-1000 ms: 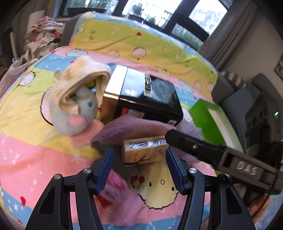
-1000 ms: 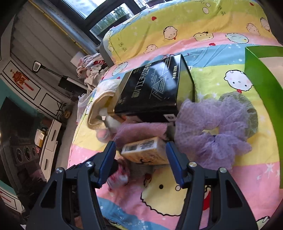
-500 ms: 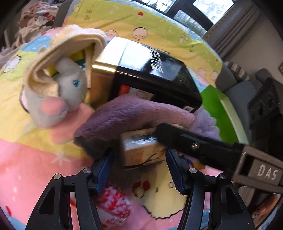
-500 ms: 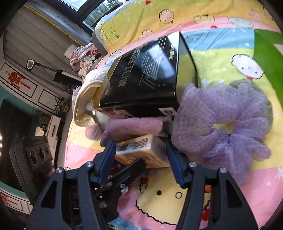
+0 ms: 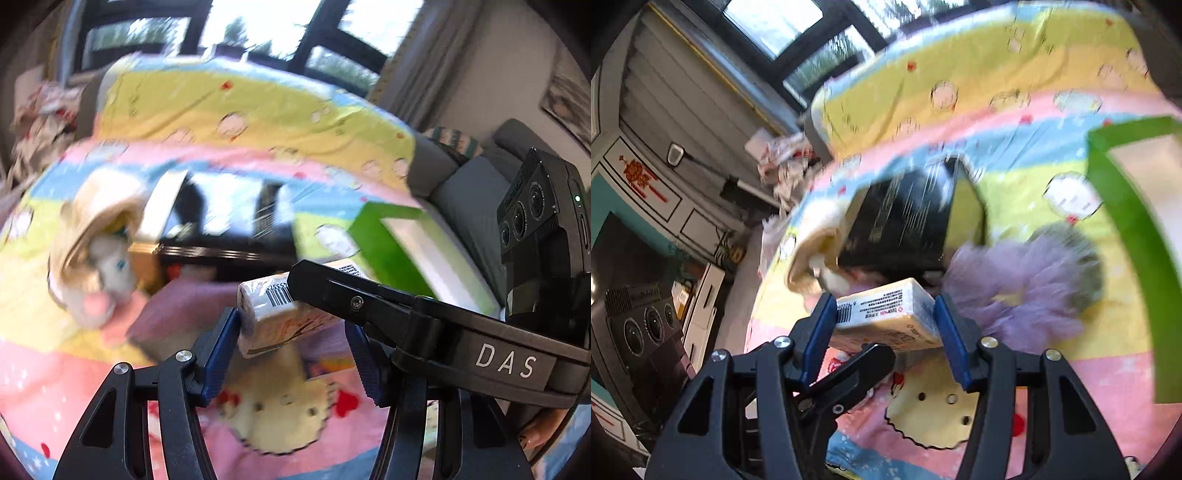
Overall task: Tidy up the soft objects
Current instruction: 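Carry the cream pack into the green box and open the right gripper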
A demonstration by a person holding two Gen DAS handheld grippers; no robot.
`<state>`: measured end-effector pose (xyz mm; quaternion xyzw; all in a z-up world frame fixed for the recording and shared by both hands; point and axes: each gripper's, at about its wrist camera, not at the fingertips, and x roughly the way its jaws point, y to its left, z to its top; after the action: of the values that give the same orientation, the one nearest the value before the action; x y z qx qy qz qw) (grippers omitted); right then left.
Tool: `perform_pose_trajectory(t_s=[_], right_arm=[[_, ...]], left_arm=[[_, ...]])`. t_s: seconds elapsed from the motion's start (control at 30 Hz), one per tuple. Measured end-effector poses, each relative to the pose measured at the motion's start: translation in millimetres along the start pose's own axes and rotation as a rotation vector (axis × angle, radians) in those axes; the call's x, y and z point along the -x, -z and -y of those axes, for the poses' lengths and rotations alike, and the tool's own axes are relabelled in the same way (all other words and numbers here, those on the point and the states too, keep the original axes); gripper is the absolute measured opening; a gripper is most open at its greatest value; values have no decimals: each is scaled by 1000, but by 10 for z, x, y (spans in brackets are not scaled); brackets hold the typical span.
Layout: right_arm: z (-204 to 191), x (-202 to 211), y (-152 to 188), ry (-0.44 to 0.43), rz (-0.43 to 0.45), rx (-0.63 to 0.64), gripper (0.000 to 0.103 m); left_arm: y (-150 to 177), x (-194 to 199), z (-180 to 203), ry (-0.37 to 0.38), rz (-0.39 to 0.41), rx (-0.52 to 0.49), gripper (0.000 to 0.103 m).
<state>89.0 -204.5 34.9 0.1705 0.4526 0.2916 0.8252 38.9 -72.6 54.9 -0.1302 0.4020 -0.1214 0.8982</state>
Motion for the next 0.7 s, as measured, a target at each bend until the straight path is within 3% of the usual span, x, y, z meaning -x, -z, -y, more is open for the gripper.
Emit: perform_pose_trajectory(t_s=[0.43,0.7], right_arm=[[788,1171,-123,117,246,-110,54],[1350,1416,-74,184,287,-216,53]], left_arm=[[-291,-349,1348,114,27,-238,60],[-242,-807,1877,164,-36,-301,60]])
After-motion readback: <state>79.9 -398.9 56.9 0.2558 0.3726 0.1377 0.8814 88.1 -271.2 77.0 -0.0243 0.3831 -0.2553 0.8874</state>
